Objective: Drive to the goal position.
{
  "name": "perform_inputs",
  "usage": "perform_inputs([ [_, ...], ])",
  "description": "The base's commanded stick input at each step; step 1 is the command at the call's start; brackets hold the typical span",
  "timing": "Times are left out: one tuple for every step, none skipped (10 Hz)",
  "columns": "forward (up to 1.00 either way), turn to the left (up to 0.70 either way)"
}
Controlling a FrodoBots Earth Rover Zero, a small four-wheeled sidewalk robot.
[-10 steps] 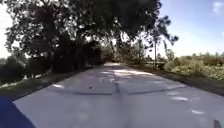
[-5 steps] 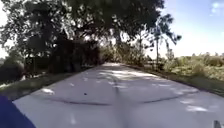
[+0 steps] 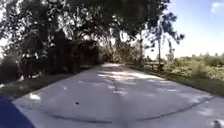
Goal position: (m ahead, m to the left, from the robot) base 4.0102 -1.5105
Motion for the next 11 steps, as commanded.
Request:
perform_inputs([
  [0.70, 0.00],
  [0.70, 0.00],
  [0.70, 0.00],
  [0.70, 0.00],
  [0.70, 0.02],
  [0.70, 0.09],
  [0.70, 0.16],
  [0.70, 0.23],
  [0.70, 0.30],
  [0.70, 0.35],
  [0.70, 0.35],
])
